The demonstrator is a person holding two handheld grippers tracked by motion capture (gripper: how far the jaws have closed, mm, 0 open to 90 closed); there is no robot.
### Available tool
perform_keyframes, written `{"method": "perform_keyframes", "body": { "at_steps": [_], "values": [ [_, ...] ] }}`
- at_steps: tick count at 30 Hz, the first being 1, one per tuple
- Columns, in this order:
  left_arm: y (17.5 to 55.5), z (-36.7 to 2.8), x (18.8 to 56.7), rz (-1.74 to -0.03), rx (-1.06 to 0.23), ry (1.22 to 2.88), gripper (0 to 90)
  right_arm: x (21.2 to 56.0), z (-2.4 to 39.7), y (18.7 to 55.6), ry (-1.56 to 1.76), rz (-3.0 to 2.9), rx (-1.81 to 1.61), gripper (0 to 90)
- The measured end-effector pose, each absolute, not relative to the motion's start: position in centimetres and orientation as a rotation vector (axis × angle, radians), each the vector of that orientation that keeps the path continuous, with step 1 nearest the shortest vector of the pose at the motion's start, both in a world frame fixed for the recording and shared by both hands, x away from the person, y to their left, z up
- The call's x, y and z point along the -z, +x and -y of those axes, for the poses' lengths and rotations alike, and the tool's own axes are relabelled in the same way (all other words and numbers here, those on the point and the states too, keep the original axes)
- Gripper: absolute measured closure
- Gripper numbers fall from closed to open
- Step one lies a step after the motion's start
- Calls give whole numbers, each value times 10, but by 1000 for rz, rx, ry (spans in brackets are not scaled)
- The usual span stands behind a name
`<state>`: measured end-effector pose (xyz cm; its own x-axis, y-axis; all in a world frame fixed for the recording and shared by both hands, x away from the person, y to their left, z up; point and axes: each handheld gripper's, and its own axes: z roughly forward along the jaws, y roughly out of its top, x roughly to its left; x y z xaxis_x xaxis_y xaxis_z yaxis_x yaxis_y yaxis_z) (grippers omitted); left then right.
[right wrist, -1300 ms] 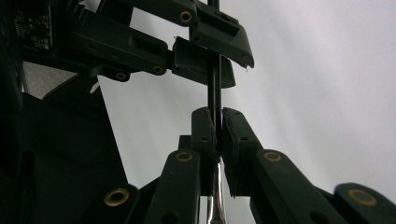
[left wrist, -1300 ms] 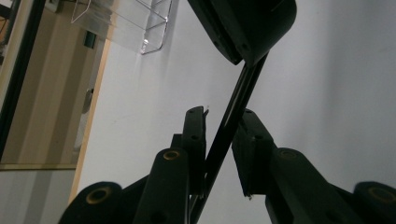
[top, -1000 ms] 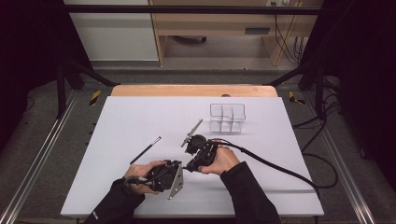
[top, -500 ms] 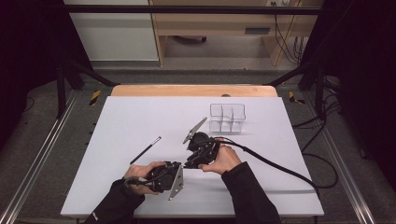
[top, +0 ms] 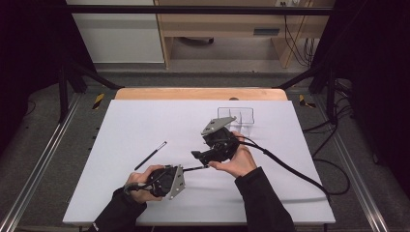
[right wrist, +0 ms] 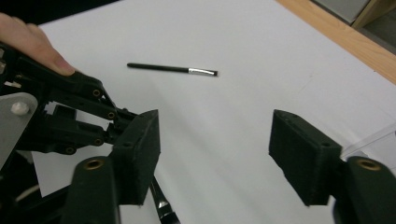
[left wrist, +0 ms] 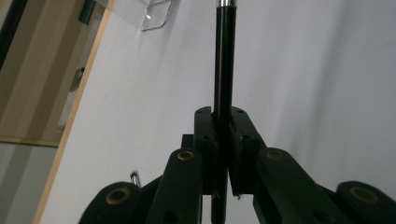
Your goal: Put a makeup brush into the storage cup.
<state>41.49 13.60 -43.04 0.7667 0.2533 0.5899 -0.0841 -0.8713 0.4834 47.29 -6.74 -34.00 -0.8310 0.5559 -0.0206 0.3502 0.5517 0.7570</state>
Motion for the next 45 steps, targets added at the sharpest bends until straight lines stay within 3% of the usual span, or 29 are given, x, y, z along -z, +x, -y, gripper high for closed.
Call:
{"method": "perform_keyframes", "body": {
  "at_steps": [5,11,24,45],
  "values": [
    [418,-137,432,-187,-906,2474,829,342,77,471,809,-2436,-1238,215],
    [422,-139,431,-298,-867,2455,828,344,94,466,877,-2335,-1334,172],
    [428,-146,428,-469,-820,2386,828,359,115,453,956,-2246,-1410,134],
    [429,-150,430,-748,-595,2182,829,384,111,448,1048,-2112,-1517,100]
  ]
}}
